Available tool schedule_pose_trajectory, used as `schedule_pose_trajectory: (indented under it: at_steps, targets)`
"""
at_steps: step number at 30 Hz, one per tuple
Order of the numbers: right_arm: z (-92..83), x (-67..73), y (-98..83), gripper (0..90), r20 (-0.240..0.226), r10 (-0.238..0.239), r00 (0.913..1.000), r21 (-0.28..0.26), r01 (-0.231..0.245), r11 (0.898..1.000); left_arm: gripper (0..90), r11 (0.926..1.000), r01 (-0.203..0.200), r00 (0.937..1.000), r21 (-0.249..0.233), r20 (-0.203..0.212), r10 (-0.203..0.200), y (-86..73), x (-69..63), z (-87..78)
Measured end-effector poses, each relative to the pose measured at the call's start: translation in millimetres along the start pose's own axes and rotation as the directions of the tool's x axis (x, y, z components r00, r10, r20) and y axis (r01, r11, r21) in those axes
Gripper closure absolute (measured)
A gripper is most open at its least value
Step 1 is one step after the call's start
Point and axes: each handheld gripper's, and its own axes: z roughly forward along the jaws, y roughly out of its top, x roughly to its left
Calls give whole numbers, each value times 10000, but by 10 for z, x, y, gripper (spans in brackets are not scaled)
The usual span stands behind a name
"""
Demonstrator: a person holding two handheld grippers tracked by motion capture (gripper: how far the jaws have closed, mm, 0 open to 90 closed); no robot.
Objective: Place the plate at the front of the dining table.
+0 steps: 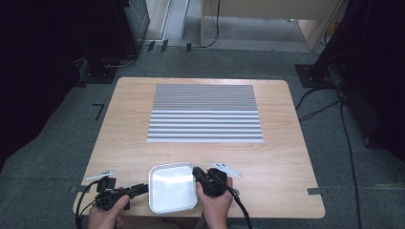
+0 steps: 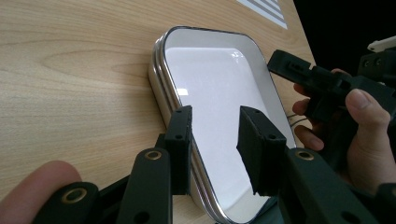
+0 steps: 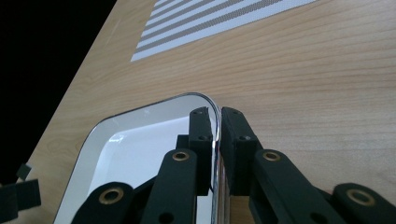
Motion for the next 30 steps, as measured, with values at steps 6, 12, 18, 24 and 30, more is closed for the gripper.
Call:
schedule_pose_trajectory:
  at_steps: [6,12,18,24,30]
  targets:
    - [-32,-78,47,838,-621,484,9969,318,-465,9984,654,9994,-35,10000,354,-32,36,-22,-5,111]
    - [-41,-123,79,823,-1059,815,9910,697,-744,9948,647,9995,-42,9998,326,-193,48,-19,2,122]
    - [-27,-175,80,801,-1208,958,9880,951,-846,9919,641,9990,30,9999,443,-156,-23,-13,36,133]
    - [-16,-227,73,793,-1577,1341,9783,1251,-1149,9855,629,9981,-20,10000,622,-85,26,-22,23,181]
    - [-28,-270,69,789,-1815,1586,9705,1349,-1352,9816,626,9979,77,10000,643,28,-79,-20,39,183]
